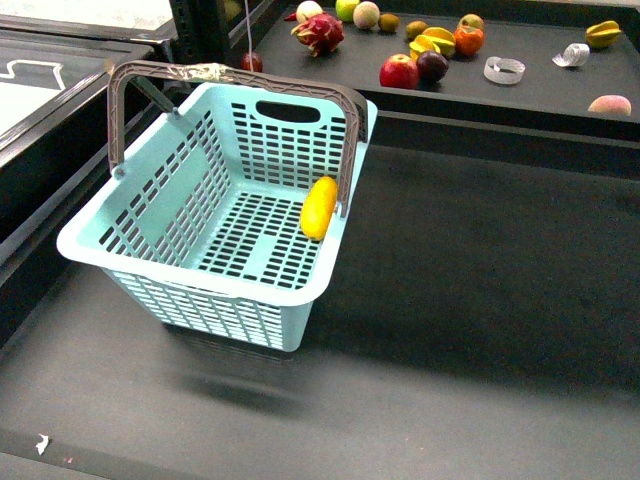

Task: Pick mango with right arm and hold basket with left

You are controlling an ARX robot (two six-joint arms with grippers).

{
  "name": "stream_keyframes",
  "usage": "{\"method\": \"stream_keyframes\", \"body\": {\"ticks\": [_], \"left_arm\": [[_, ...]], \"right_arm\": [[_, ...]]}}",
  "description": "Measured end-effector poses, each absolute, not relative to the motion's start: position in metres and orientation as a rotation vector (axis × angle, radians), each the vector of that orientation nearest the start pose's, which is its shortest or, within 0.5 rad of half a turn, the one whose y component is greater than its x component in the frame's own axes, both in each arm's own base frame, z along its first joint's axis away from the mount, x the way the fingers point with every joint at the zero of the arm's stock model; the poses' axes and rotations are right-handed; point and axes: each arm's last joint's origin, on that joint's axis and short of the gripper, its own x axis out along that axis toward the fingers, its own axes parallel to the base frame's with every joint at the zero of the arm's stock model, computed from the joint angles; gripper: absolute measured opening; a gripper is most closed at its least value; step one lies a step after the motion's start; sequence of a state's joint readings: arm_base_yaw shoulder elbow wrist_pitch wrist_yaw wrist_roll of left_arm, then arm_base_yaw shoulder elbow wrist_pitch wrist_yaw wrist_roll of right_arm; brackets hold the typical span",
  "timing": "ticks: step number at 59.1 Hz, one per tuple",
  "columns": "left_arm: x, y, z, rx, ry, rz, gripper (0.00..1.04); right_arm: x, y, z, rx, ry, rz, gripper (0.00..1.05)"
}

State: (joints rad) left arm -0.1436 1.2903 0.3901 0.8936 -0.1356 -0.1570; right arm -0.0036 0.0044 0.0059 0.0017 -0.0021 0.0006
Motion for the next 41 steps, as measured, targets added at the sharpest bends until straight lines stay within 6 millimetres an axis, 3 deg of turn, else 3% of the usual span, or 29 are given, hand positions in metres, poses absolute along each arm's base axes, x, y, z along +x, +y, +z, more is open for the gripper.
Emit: {"method": "stream_keyframes", "body": {"ticks": [14, 28, 41], "left_arm": [[0.2, -0.016, 0.186, -0.026, 0.006, -0.003, 0.02], [0.173, -0.001, 0.177, -0.014, 0.009, 0.0, 0.02], [0.153, 0.0, 0.167, -0.01, -0.005, -0.002, 0.02]], "right_arm": [[0.098, 0.0, 0.165, 0.001, -0.003, -0.002, 0.96], [0.098, 0.0, 0.165, 0.001, -0.003, -0.002, 0.96], [0.098, 0.0, 0.165, 0.001, -0.003, -0.002, 0.96]]}}
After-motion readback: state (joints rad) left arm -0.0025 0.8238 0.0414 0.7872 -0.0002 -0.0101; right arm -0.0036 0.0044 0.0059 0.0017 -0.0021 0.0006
